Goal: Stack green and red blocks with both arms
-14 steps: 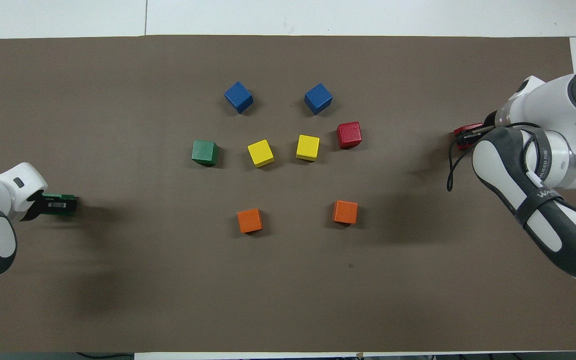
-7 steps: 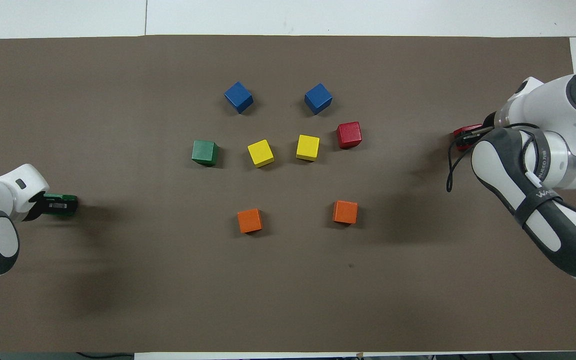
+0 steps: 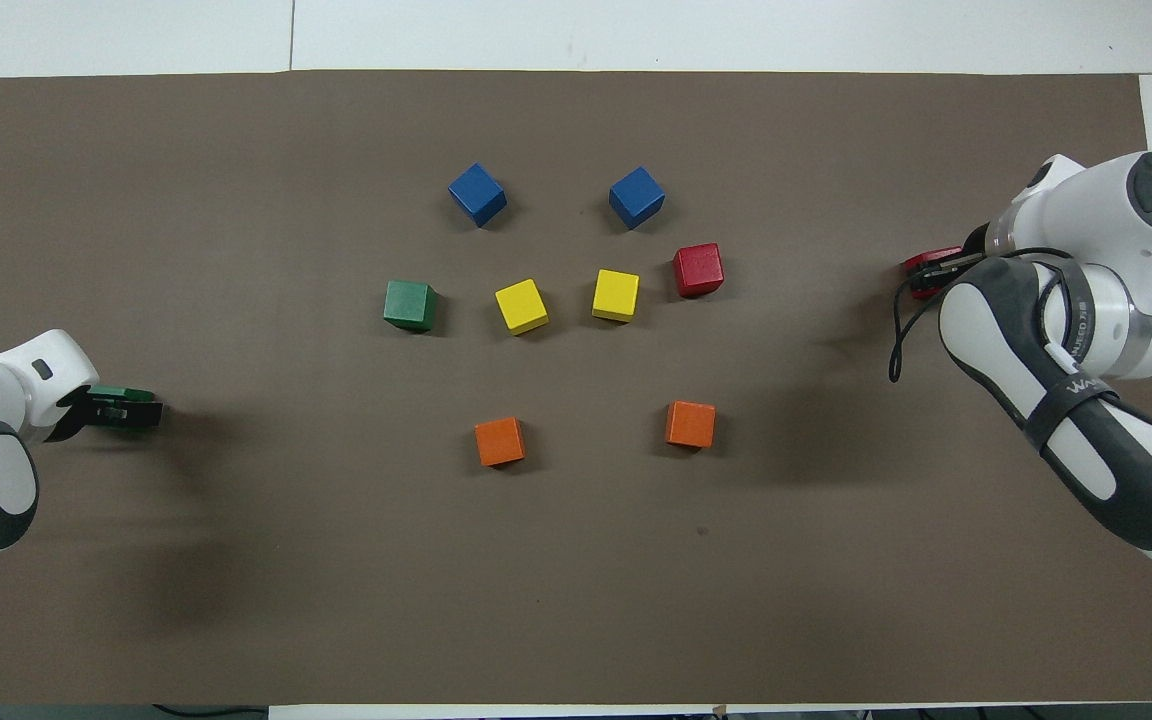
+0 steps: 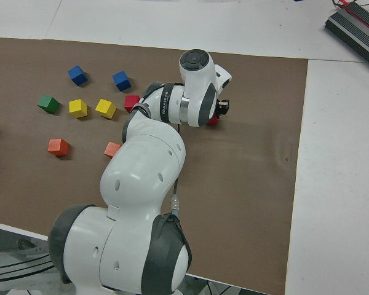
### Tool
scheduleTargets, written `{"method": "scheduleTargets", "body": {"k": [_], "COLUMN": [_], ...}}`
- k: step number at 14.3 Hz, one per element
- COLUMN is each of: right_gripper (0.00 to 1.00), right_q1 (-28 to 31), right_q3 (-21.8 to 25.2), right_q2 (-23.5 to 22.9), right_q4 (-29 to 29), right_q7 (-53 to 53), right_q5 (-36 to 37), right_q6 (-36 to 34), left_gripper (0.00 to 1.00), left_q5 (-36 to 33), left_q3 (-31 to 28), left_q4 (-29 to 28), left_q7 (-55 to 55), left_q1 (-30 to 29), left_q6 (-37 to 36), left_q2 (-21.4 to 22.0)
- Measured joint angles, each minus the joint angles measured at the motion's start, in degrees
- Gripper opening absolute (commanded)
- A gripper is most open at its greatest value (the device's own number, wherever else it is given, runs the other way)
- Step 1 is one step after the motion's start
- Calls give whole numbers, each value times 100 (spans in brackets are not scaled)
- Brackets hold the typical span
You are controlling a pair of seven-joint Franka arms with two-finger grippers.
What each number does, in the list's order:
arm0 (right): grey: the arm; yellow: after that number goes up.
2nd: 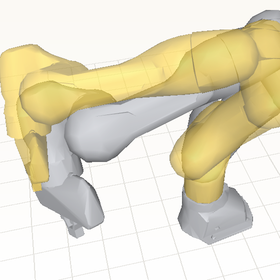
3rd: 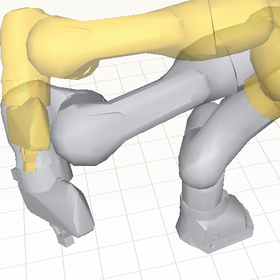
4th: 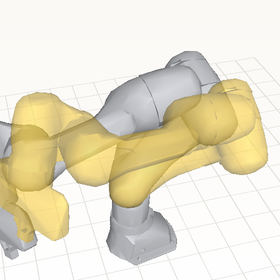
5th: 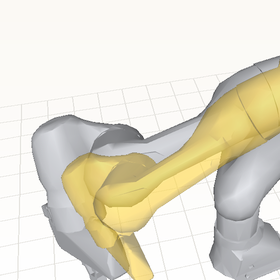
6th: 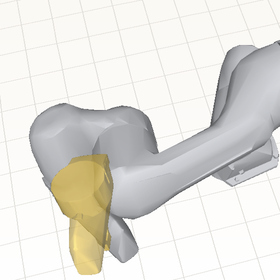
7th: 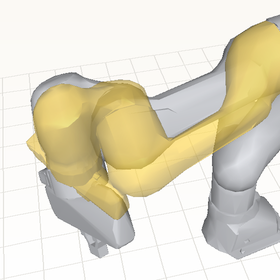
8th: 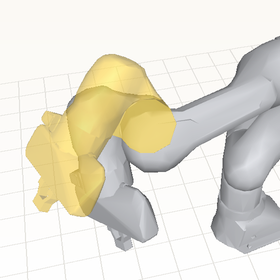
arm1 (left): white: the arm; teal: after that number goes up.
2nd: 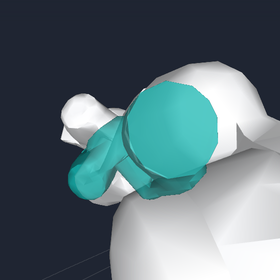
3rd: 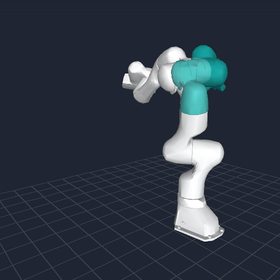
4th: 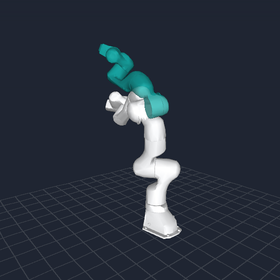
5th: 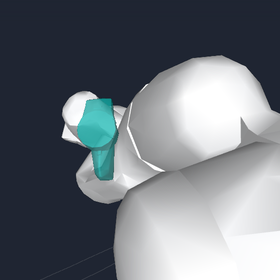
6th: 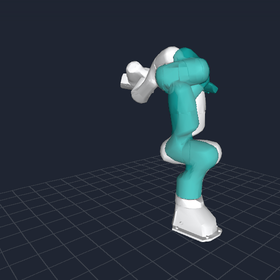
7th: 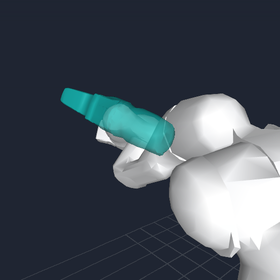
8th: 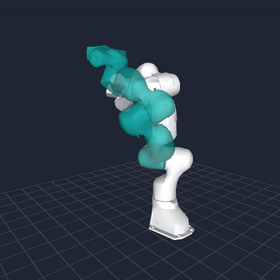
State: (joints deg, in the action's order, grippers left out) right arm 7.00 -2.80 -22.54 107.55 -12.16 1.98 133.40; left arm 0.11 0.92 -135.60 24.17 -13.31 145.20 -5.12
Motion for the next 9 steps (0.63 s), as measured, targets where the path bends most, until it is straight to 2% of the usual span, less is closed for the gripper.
{"method": "scheduleTargets", "body": {"k": [2, 3, 4, 5, 7, 9], "right_gripper": [2, 23, 73, 100, 100, 100], "right_q1": [0, 0, 0, 0, 1, 3], "right_q3": [0, 0, 0, 0, 1, 3], "right_q2": [-3, -3, -3, -3, -3, -3], "right_q4": [8, 9, 9, 9, 12, 12], "right_q7": [0, 0, 0, 0, 0, 0], "right_q5": [0, 0, 0, 0, 0, 0], "right_q6": [11, 11, 11, 11, 14, 14], "left_gripper": [100, 100, 100, 100, 100, 100], "left_q5": [0, 0, 0, 0, 2, 13], "left_q3": [6, 19, 40, 69, 104, 119], "left_q4": [100, 279, 598, 1000, 1812, 2407], "left_q7": [22, 34, 44, 51, 43, -205], "left_q1": [0, 3, 15, 52, 281, 656], "left_q6": [-142, -417, -867, -1376, -2310, -2951], "left_q2": [2, 7, 15, 28, 65, 77]}}
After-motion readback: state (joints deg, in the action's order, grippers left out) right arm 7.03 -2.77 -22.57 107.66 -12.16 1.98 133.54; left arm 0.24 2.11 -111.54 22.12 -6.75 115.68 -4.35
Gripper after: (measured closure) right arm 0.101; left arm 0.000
